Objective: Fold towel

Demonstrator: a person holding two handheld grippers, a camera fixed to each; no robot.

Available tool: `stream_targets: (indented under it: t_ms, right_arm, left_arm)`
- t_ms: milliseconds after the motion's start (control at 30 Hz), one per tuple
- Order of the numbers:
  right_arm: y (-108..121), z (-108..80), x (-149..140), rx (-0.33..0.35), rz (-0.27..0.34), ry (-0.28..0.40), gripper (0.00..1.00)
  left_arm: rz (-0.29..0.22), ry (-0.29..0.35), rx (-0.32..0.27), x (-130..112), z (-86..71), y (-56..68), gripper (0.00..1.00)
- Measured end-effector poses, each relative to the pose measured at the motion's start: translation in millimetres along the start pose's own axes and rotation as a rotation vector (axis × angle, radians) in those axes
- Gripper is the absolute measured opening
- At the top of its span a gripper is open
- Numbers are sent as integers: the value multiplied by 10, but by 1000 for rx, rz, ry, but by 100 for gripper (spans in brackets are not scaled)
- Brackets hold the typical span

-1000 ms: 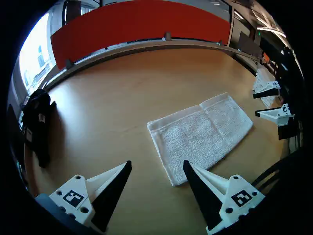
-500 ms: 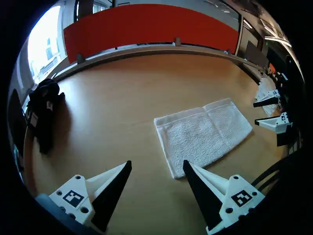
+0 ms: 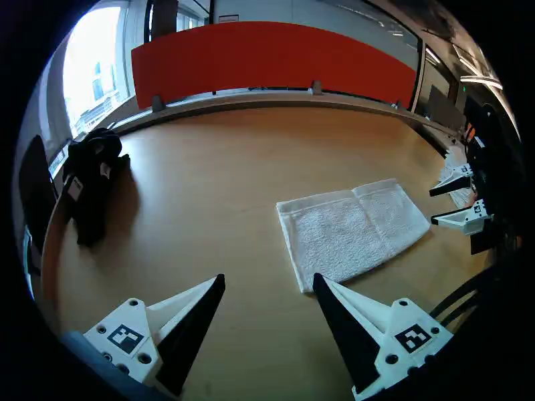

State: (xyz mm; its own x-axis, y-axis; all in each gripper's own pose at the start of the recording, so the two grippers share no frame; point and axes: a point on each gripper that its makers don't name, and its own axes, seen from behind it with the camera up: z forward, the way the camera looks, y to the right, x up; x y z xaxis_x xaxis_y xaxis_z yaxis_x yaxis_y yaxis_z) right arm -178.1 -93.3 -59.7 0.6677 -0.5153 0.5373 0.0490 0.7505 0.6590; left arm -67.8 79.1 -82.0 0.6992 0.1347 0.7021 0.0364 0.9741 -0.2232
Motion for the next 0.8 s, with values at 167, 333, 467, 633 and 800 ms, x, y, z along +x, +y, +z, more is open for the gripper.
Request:
stream_targets:
  t_ms: [167,333,467,633,800]
  right_arm:
    - [-16,9,-43,11,-23,-15,98]
    - [-49,13,-98,28,-42,-33,97]
    - [-70,27,-129,38,-55,-45,95]
    - [-89,43,-163,49,-70,-59,92]
    - [-105,46,-196,60,-77,-71,85]
  left_arm:
    - [-17,34,22,-11,-96,-59,98]
    - [-23,62,46,-51,-170,-113,98]
    - [-34,65,57,-134,-200,-135,98]
    - [-51,69,58,-223,-229,-142,98]
    - [-54,78,67,-284,-271,-158,97]
